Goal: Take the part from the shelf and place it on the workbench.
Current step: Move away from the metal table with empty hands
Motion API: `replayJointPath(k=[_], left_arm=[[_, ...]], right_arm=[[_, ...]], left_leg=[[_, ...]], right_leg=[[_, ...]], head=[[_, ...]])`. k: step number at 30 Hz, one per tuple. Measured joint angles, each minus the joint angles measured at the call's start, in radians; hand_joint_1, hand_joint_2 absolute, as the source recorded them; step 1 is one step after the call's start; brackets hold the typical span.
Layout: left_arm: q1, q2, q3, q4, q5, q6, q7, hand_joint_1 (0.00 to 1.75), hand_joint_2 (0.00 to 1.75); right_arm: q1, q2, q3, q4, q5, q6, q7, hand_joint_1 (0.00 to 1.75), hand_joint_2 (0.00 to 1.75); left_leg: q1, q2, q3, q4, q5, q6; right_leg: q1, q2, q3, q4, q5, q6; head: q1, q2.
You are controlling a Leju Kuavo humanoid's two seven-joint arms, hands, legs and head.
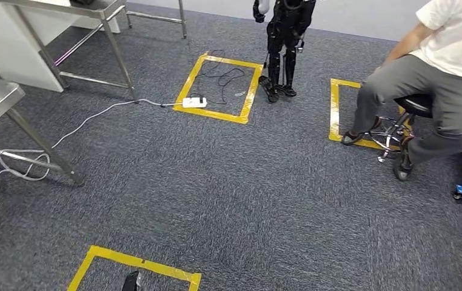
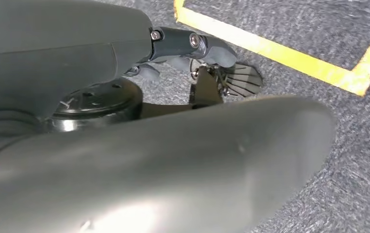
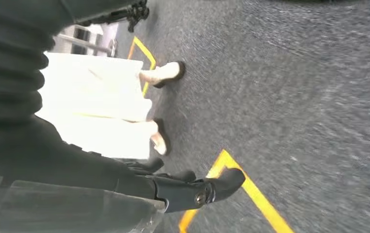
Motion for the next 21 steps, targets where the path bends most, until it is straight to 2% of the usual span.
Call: replayJointPath(k=[1,2,3,4,5,6,7,8,9,10,12,13,15,16,17,18,19,20,21], left_arm=[[0.000,0.004,0.002,0.000,-0.002,-0.002,0.000,0.00,0.00],[0.001,0.007,0.004,0.000,-0.003,-0.003,0.000,0.00,0.00],[0.002,0.011,0.005,0.000,-0.003,-0.003,0.000,0.00,0.00],[0.002,0.013,0.005,0.000,-0.004,-0.003,0.000,0.00,0.00],[0.002,0.016,0.005,0.000,-0.005,-0.003,0.001,0.00,0.00],[0.002,0.019,0.006,0.000,-0.008,-0.004,0.001,0.00,0.00],[0.002,0.021,0.006,0.000,-0.011,-0.006,0.001,0.00,0.00],[0.003,0.024,0.006,0.000,-0.016,-0.010,0.001,0.00,0.00],[0.004,0.027,0.005,0.000,-0.021,-0.015,-0.001,0.00,0.00],[0.006,0.031,0.005,0.000,-0.025,-0.021,-0.004,0.00,0.00],[0.008,0.036,0.005,0.000,-0.031,-0.030,-0.013,0.00,0.00],[0.008,0.037,0.005,0.000,-0.035,-0.032,-0.016,0.00,0.00],[0.010,0.038,0.004,0.000,-0.040,-0.033,-0.019,0.00,0.00],[0.012,0.038,0.004,0.001,-0.041,-0.032,-0.020,0.00,0.00],[0.015,0.039,0.004,0.001,-0.042,-0.031,-0.020,0.00,0.00],[0.019,0.039,0.004,0.001,-0.042,-0.028,-0.019,0.00,0.00],[0.021,0.039,0.004,0.001,-0.042,-0.026,-0.019,0.00,0.00],[0.023,0.040,0.004,0.002,-0.042,-0.023,-0.019,0.00,0.00],[0.024,0.040,0.004,0.002,-0.042,-0.021,-0.019,0.00,0.00]], right_arm=[[-0.001,0.000,-0.002,0.000,0.000,0.000,0.000,0.00,1.75],[-0.002,-0.001,-0.003,0.000,0.000,0.000,0.000,0.00,1.75],[-0.002,-0.002,-0.005,0.000,0.000,0.000,0.000,0.00,1.75],[-0.001,-0.002,-0.006,0.000,0.001,0.000,0.000,0.00,1.75],[0.000,-0.003,-0.007,0.000,0.002,0.000,0.000,0.00,1.75],[0.001,-0.004,-0.008,0.000,0.004,0.000,0.000,0.00,1.75],[0.001,-0.005,-0.008,0.000,0.007,0.000,0.000,0.00,1.75],[0.000,-0.006,-0.008,0.000,0.009,0.000,0.000,0.00,1.75],[-0.002,-0.006,-0.008,0.000,0.012,0.000,0.000,0.00,1.75],[-0.003,-0.006,-0.008,0.000,0.014,0.000,0.000,0.00,1.75],[-0.002,-0.005,-0.008,0.000,0.017,0.001,0.001,0.00,1.75],[-0.001,-0.005,-0.008,0.000,0.018,0.001,0.002,0.00,1.75],[0.000,-0.002,-0.009,0.000,0.019,0.001,0.006,0.00,1.75],[-0.001,0.001,-0.009,0.000,0.019,0.001,0.007,0.00,1.75],[-0.001,0.003,-0.009,0.000,0.020,0.001,0.008,0.00,1.75],[-0.001,0.005,-0.009,0.000,0.021,0.001,0.009,0.00,1.75],[-0.001,0.006,-0.009,0.000,0.022,0.001,0.010,0.00,1.75],[-0.001,0.006,-0.009,0.000,0.023,0.001,0.012,0.00,1.75],[0.000,0.006,-0.009,0.000,0.025,0.001,0.013,0.00,1.75]], left_leg=[[-0.003,0.014,-0.001,-0.003,0.002,0.004],[-0.005,0.028,-0.003,-0.003,0.004,0.006],[-0.006,0.042,-0.005,-0.003,0.004,0.006],[-0.008,0.056,-0.007,-0.003,0.004,0.006],[-0.008,0.069,-0.007,-0.003,0.004,0.005],[-0.008,0.081,-0.007,-0.003,0.004,0.003],[-0.008,0.092,-0.005,-0.002,0.003,-0.001],[-0.011,0.103,-0.004,-0.002,0.001,-0.006],[-0.013,0.114,-0.002,-0.001,-0.001,-0.014],[-0.014,0.124,0.000,-0.001,-0.003,-0.021],[-0.013,0.144,0.006,-0.002,-0.006,-0.036],[-0.009,0.138,0.007,0.003,-0.011,-0.043],[-0.002,0.087,-0.010,0.053,-0.050,-0.053],[0.001,0.054,-0.033,0.107,-0.084,-0.055],[0.001,0.033,-0.061,0.172,-0.118,-0.056],[0.002,0.023,-0.090,0.232,-0.142,-0.056],[0.002,0.020,-0.110,0.268,-0.149,-0.055],[0.002,0.018,-0.113,0.268,-0.134,-0.053],[0.002,0.014,-0.098,0.229,-0.101,-0.049]], right_leg=[[-0.002,-0.027,-0.030,0.061,-0.028,-0.004],[-0.003,-0.042,-0.065,0.132,-0.056,-0.006],[-0.005,-0.049,-0.092,0.190,-0.075,-0.004],[-0.008,-0.052,-0.104,0.221,-0.083,0.001],[-0.011,-0.056,-0.094,0.210,-0.075,0.009],[-0.014,-0.065,-0.062,0.159,-0.056,0.018],[-0.016,-0.087,-0.015,0.081,-0.033,0.025],[-0.014,-0.114,0.028,0.009,-0.014,0.028],[-0.011,-0.134,0.058,-0.044,0.000,0.025],[-0.006,-0.147,0.073,-0.073,0.007,0.018],[0.000,-0.129,0.068,-0.080,0.011,0.002],[-0.004,-0.116,0.068,-0.082,0.013,-0.005],[-0.012,-0.092,0.074,-0.087,0.019,-0.025],[-0.013,-0.080,0.076,-0.087,0.022,-0.032],[-0.009,-0.068,0.076,-0.087,0.024,-0.039],[-0.004,-0.053,0.075,-0.087,0.025,-0.042],[0.000,-0.038,0.075,-0.085,0.025,-0.043],[0.003,-0.022,0.075,-0.083,0.025,-0.044],[0.005,-0.005,0.075,-0.081,0.025,-0.044]], head=[[0.002,0.000],[0.004,0.000],[0.004,0.000],[0.004,0.000],[0.004,0.000],[0.004,0.000],[0.005,0.000],[0.004,0.000],[0.003,0.000],[0.003,0.000],[0.002,0.000],[0.002,0.000],[-0.002,0.000],[-0.005,0.000],[-0.007,0.000],[-0.008,0.000],[-0.008,0.000],[-0.008,0.000],[-0.008,0.000]])
